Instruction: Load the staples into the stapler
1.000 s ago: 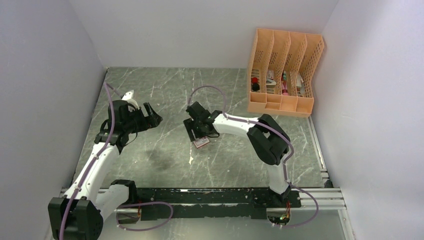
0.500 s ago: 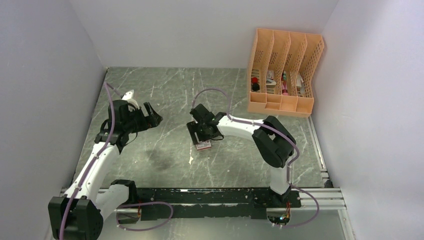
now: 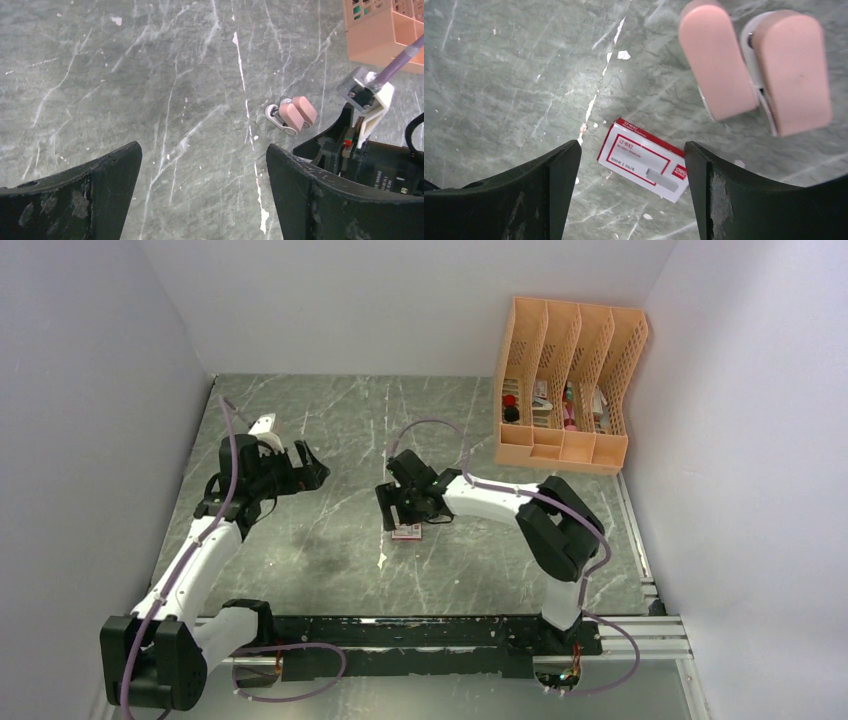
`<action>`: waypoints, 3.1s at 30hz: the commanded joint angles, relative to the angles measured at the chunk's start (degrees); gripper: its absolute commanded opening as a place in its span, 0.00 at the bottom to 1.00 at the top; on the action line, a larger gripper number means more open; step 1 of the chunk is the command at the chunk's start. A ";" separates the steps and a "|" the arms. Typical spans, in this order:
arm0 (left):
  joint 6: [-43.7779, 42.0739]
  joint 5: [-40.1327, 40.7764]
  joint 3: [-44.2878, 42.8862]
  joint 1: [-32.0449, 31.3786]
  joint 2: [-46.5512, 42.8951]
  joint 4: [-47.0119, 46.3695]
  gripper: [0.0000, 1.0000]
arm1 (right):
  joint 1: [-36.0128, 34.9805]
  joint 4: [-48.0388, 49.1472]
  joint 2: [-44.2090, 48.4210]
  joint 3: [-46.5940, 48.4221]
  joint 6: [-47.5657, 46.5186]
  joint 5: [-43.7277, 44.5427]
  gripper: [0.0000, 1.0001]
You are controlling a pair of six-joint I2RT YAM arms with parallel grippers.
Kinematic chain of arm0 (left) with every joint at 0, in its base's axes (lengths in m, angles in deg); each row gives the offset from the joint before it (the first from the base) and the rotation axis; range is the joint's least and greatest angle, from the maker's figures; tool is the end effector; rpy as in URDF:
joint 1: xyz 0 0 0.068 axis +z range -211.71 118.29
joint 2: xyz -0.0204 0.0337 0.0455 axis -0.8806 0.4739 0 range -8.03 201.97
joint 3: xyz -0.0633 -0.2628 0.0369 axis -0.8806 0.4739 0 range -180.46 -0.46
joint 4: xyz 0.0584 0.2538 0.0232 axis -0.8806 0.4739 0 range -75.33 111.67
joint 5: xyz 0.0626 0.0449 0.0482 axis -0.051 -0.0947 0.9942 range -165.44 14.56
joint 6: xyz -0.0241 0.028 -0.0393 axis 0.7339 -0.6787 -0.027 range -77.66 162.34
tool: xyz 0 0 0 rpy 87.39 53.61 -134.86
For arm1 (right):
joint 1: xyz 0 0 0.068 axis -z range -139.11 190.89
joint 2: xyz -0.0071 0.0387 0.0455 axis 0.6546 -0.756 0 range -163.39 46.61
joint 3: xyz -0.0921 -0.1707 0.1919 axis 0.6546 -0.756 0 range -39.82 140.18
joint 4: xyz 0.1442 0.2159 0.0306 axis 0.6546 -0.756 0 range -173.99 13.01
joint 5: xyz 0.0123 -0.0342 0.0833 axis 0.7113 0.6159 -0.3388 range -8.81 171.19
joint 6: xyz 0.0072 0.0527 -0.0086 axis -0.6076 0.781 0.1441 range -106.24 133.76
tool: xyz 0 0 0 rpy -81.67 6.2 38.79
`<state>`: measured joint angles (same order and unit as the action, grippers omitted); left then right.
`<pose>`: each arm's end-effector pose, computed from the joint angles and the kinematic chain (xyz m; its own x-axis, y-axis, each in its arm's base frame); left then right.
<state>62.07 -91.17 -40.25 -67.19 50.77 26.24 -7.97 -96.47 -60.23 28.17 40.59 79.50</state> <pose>0.2257 -0.0312 0.2612 -0.5862 -0.2703 -0.7638 0.1341 0.8974 -0.4204 0.2507 0.2887 0.1661 -0.8441 -0.2803 -0.4571 -0.4280 0.8657 0.2594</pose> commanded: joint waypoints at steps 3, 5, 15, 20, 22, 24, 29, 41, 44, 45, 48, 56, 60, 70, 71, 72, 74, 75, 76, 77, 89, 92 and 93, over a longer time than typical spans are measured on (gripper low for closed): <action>-1.82 -4.06 -2.11 -0.50 0.90 -7.00 0.99 | 1.03 3.19 7.22 -2.08 -1.02 6.36 0.82; -0.86 -4.13 -2.51 -0.55 1.78 -7.29 1.00 | 1.69 3.21 8.21 -2.81 -2.51 5.59 0.82; -1.45 -2.88 -6.88 -0.50 4.30 -3.31 0.99 | 3.00 5.64 8.63 -5.09 -9.50 -7.16 0.84; -1.14 -2.10 -5.20 -0.50 1.77 -4.67 0.99 | 3.01 5.40 6.05 -2.93 -11.16 -7.44 0.84; -1.25 -2.45 -4.92 -0.50 1.35 -4.43 0.99 | 3.04 5.05 4.64 -2.18 -11.75 -7.61 0.85; -1.79 -2.79 -4.85 -0.50 1.37 -3.61 0.99 | 3.00 3.97 3.28 -1.12 -12.21 -7.74 0.85; -2.86 -1.77 -4.77 -0.50 0.59 -1.61 0.99 | 3.01 3.87 1.58 -1.49 -11.76 -7.62 0.85; -1.74 -2.26 -2.94 -0.46 -1.24 -1.80 0.99 | 3.06 2.23 1.16 -3.31 -9.19 -8.88 0.86; -1.49 -2.54 -2.62 -0.49 -1.67 -2.05 0.99 | 3.05 1.89 1.75 -4.41 -8.86 -9.59 0.86; -1.51 -2.72 -2.58 -0.50 -1.76 -2.03 0.99 | 3.01 2.11 2.09 -5.02 -8.64 -9.82 0.86; -1.23 -3.08 -2.12 -0.50 -2.45 -2.50 0.99 | 2.91 2.44 2.68 -6.37 -8.02 -10.66 0.86; -0.94 -3.54 -0.93 -0.49 -3.98 -2.82 0.99 | 0.36 1.74 3.53 -7.87 -6.38 -9.68 0.86; -0.92 -4.08 -0.85 -0.49 -4.08 -2.79 0.99 | -1.96 0.68 3.53 -7.61 -5.44 -8.42 0.86; -0.58 -4.34 -0.02 -0.50 -5.44 -2.60 0.99 | -8.94 -2.20 3.42 -7.44 -0.15 -5.89 0.86; -0.57 -4.32 0.10 -0.50 -5.56 -2.54 0.99 | -9.64 -2.49 3.35 -7.43 0.25 -5.58 0.86; -0.45 -4.26 0.33 -0.50 -5.89 -2.60 0.99 | -10.21 -2.44 3.32 -7.51 0.68 -5.49 0.86; -0.46 -4.26 0.49 -0.47 -6.32 -2.58 0.99 | -11.23 -1.70 3.40 -7.73 1.29 -5.64 0.86; -0.37 -4.27 0.62 -0.50 -6.41 -2.54 0.99 | -11.67 -1.20 3.28 -7.73 1.50 -5.79 0.86; -0.35 -4.26 0.53 -0.46 -6.52 -2.41 0.99 | -12.01 -0.83 3.02 -7.59 1.71 -6.23 0.86; -0.41 -4.16 0.31 -0.50 -6.57 -2.12 0.99 | -12.35 -0.59 2.68 -7.30 1.85 -6.31 0.86; -1.80 1.09 -4.03 -0.50 -7.75 4.53 0.99 | -15.66 3.19 -2.93 -2.23 2.27 -4.19 0.86; -2.25 3.66 -4.46 -0.45 -9.23 5.75 0.99 | -15.66 4.47 -4.90 -0.65 1.77 -2.37 0.86; -2.46 4.44 -4.61 -0.49 -9.64 6.05 0.99 | -15.65 4.92 -5.62 -0.20 1.56 -1.80 0.86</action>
<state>60.88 -91.06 -42.39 -67.23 43.56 29.80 -23.36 -92.15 -61.00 27.34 42.10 74.78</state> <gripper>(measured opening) 0.992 0.861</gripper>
